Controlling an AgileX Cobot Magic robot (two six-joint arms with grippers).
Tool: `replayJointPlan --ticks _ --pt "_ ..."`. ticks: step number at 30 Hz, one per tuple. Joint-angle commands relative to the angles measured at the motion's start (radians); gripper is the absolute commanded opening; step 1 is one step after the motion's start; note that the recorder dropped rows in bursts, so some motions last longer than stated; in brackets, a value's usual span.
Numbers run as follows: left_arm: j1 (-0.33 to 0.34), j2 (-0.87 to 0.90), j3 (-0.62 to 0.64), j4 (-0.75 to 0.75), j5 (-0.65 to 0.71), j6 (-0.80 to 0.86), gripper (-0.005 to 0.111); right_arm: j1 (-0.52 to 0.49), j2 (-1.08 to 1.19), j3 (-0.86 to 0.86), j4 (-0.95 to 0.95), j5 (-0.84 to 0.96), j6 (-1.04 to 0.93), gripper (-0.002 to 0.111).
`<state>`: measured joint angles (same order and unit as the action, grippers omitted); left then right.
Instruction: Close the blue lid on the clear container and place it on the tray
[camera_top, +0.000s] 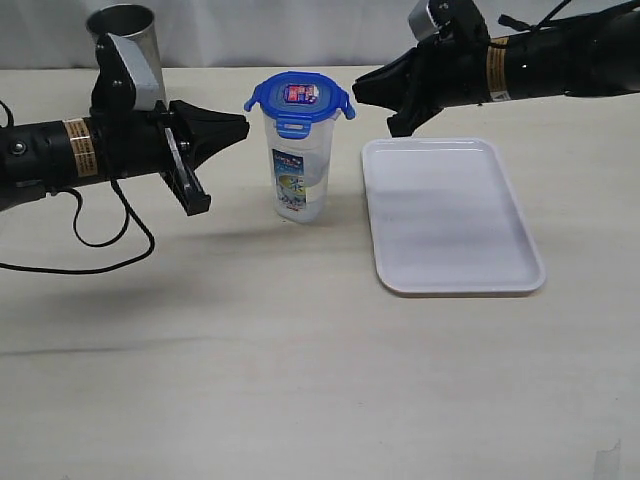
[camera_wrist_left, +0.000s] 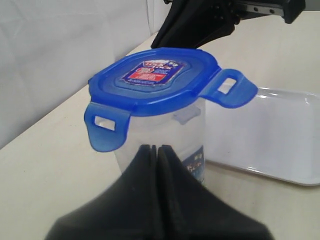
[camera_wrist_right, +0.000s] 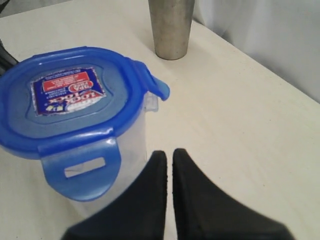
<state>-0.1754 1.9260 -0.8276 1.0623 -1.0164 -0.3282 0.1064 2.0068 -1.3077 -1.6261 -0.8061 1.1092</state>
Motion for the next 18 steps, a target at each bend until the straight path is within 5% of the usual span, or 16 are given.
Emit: replayJointPlan --ticks 1,11,18 --pt "-0.001 0.001 0.005 0.001 -0.029 -0.009 0.0 0.001 -0.009 -0.005 0.048 0.031 -0.011 0.004" --pt "-0.001 0.001 0.005 -0.009 -0.11 -0.011 0.0 0.001 -0.009 -0.005 0.092 -0.007 -0.011 0.004" --pt "-0.04 0.001 0.005 -0.033 -0.05 0.007 0.0 0.001 -0.009 -0.002 0.089 -0.014 0.004 0.004"
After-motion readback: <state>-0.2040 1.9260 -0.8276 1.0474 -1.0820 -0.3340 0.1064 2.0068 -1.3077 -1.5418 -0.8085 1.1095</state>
